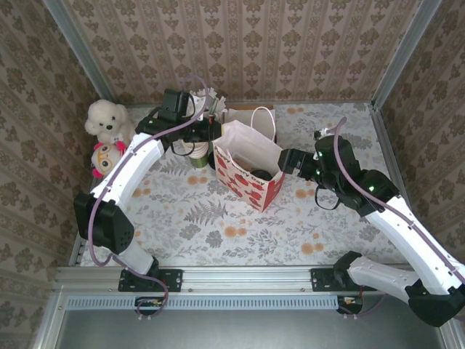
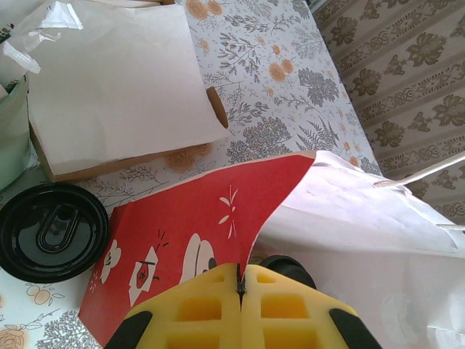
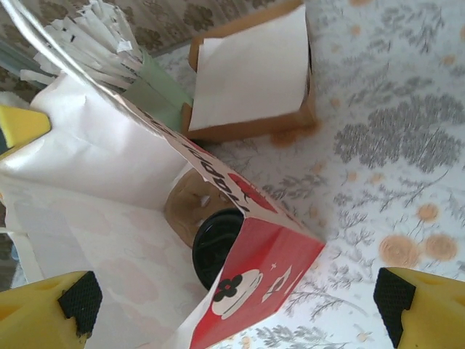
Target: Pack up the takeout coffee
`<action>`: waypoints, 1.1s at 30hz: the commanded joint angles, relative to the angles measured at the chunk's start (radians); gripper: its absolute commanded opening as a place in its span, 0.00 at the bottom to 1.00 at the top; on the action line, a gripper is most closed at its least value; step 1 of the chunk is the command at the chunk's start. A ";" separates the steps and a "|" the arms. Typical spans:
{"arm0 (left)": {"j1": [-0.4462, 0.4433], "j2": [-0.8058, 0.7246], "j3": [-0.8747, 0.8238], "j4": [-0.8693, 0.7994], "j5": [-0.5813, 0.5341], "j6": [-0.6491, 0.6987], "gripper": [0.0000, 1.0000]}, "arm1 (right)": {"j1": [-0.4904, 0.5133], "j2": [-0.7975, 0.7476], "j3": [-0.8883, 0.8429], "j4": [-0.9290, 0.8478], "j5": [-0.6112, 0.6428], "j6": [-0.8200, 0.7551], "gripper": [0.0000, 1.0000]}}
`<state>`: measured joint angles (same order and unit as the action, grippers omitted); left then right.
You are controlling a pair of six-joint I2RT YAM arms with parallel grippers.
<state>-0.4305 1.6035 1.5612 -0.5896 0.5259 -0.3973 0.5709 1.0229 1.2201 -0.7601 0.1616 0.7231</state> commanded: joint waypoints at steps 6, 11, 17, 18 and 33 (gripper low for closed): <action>0.006 -0.026 0.016 0.039 0.003 -0.022 0.00 | -0.002 0.143 0.051 0.024 -0.102 0.175 0.75; 0.006 -0.026 0.008 0.048 0.008 -0.030 0.00 | 0.000 0.161 0.050 0.013 -0.102 0.206 0.52; 0.006 -0.029 0.021 0.031 0.007 -0.026 0.00 | 0.006 0.172 0.066 -0.006 -0.122 0.200 0.42; 0.006 -0.032 0.019 0.033 0.004 -0.028 0.00 | 0.006 0.175 0.069 -0.004 -0.125 0.199 0.37; -0.003 -0.064 -0.058 0.077 0.029 -0.060 0.01 | 0.004 0.238 0.149 -0.079 -0.127 0.164 0.04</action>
<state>-0.4305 1.5944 1.5261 -0.5495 0.5270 -0.4328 0.5720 1.2510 1.3258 -0.7963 0.0402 0.9119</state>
